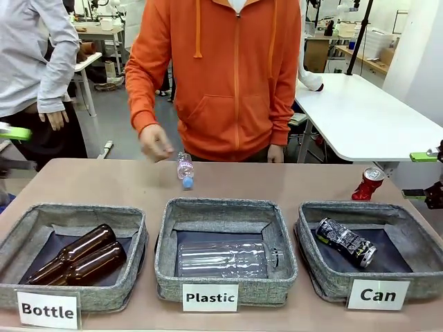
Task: Sort the can waste into the basket.
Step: Pick up the can waste from the table and place it in the right Fabric basket.
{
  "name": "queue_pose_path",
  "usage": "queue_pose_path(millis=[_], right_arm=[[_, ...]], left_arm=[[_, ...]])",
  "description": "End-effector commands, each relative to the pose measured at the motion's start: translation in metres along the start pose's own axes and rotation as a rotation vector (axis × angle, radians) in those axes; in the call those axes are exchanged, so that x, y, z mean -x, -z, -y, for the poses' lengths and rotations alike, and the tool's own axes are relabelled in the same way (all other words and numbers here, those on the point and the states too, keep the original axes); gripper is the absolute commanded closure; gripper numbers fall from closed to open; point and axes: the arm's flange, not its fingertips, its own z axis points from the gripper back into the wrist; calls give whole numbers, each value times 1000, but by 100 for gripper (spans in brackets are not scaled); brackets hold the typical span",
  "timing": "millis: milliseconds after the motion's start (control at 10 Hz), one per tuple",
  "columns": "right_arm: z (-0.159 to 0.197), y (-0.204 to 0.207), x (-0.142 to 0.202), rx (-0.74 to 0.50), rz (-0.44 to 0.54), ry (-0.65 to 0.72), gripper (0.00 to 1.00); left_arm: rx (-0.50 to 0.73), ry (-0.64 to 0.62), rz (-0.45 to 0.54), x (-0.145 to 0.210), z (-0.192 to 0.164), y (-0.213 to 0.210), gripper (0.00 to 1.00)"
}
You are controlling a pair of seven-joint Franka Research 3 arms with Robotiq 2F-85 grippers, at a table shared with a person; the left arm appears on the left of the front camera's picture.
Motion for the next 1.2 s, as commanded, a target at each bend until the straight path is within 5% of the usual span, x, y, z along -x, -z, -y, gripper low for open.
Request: queue_pose_path(millis=[0,100,200,300,500,600,700,900,1100], right_arm=[[-13,-27,10,52,122,-98,0],[-18,-52,9,93,279,-255,0],[-18,-78,6,182,610,-570,0],[-20,-87,14,264,769,-782,0],[-17,-85,20,553,950,-946,0],[-18,-77,20,563,862,-786,0],[-30,-117,19,189,528,-601,0],[-25,-109,22,294,624,-693,0],[0,-94,-19,308,272,-846,0]], left_arm=[[-65,41,-195,-32,2,64,0],[-83,49,-217,-47,1,95,0],[-131,-21,-148,-64,-6,118,0],[-50,46,-179,-21,12,91,0],[-50,46,-179,-21,12,91,0],[-50,46,-179,-21,12,91,0],[-50,46,-179,-21,12,91,0],[-50,46,-179,-21,12,91,0],[-50,46,-179,-21,12,91,0]])
